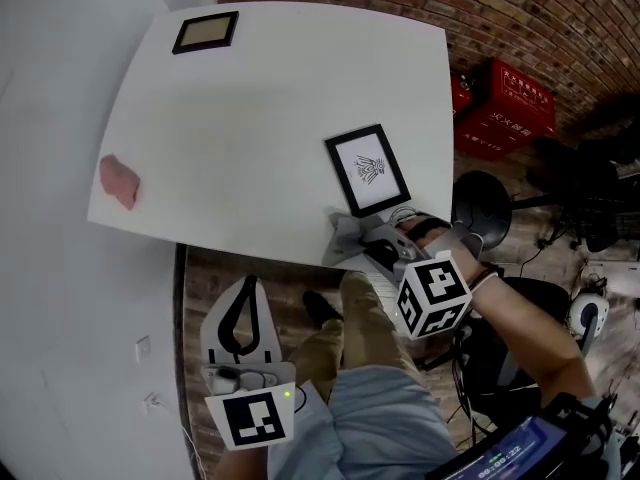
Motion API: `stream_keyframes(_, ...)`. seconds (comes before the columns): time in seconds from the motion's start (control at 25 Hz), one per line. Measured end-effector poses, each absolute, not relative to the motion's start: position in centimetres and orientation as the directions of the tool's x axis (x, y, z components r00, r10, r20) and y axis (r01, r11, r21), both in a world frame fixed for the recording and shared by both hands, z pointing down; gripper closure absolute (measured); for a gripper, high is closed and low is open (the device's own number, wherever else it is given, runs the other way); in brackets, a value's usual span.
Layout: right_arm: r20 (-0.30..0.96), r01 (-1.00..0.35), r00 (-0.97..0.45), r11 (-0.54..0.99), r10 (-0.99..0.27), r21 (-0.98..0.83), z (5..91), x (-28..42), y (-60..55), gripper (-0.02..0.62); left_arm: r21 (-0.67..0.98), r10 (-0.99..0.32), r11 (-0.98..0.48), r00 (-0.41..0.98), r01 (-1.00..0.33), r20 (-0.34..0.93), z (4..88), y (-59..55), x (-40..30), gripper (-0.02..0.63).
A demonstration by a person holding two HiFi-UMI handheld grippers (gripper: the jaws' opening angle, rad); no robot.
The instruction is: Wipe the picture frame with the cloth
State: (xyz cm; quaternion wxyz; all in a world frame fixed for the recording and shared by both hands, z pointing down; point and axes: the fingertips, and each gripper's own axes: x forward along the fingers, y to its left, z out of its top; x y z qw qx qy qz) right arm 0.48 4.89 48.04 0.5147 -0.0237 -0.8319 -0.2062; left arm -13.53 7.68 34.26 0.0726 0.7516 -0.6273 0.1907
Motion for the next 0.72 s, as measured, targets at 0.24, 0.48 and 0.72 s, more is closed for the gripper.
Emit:
stream_keyframes(0.24,0.841,0.180,-0.510,0.933,-0.181,0.310,44.6,1.5,6.3,0.569,-0.130,-0.947,-0.169,0.124,-0.977,0.295,31.1,7.7,-13.3,0.597)
stream_keyframes(0.48,0.712,0.012,-0.644,0.926,-0.281,0.376,35.0,1.5,6.0,0.569,-0.149,-0.975,-0.150,0.122,-0.977,0.185,25.0,7.7,-13.0,0.597)
stream_keyframes(0.72,0.445,-0.228,-0.769,0.848,-0.458,0.478,20.6,0.3,3.1,0.569,-0.210,-0.997,-0.083,0.082,-0.974,0.013,15.6,6.2,-14.6,0.597)
